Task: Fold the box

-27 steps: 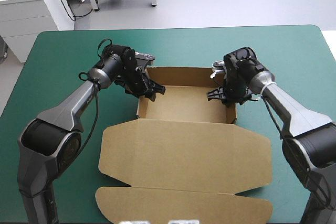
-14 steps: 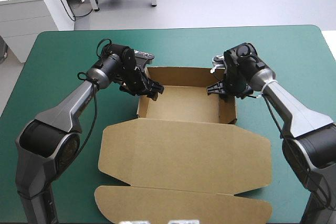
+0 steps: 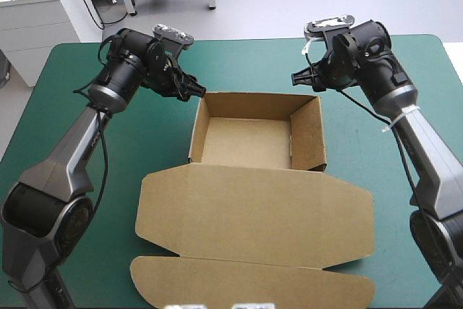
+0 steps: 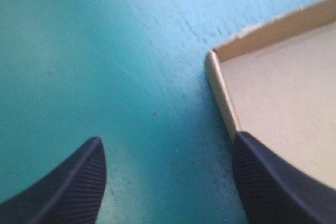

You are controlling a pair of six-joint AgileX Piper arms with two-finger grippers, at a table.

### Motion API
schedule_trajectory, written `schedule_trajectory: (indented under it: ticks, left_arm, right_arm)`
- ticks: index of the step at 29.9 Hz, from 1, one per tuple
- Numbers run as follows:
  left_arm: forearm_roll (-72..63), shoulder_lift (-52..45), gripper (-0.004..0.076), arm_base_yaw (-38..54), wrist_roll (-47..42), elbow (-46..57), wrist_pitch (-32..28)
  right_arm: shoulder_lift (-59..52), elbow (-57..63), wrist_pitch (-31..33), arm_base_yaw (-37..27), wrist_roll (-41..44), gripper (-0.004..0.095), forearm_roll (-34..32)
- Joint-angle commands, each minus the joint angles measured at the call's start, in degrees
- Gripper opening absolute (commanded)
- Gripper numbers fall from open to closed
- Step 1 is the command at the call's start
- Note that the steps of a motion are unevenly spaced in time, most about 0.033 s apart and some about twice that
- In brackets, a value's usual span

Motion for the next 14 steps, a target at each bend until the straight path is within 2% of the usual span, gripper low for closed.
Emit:
schedule_trajectory:
  ticks: [1,3,4,5,8,14]
  left_arm:
    - [0.95,-6.32,0.028,0.09,-1.23,-2.81,3.38]
    - [-1.7,-8.07,0.0141,0.09,-1.23,-2.81,3.38]
    - [-3.16,-9.08,0.0029,0.09,-1.23,-2.81,3.38]
    - [-3.67,-10.1,-0.0006,0.09,-0.64,-2.69,3.38]
    - [-5.28,-12.89,-0.0007,0.09,0.32,-2.61,3.38]
    - [-7.25,-20.69,-0.0008,0.09,2.16,0.5,3.38]
  right_arm:
    - [-3.97,0.23,0.28,-0.16,2.18,0.0448,-0.34]
    - [-3.97,1.69,0.28,-0.16,2.3,0.0448,0.04]
    - [-3.97,2.78,0.28,-0.16,2.3,0.0448,0.6]
    - [-3.97,3.91,0.28,-0.16,2.3,0.0448,1.34]
    - [-3.42,6.42,0.28,-0.16,2.3,0.0448,4.01]
    - [-1.58,9.78,0.28,-1.24,2.54,0.0448,2.51]
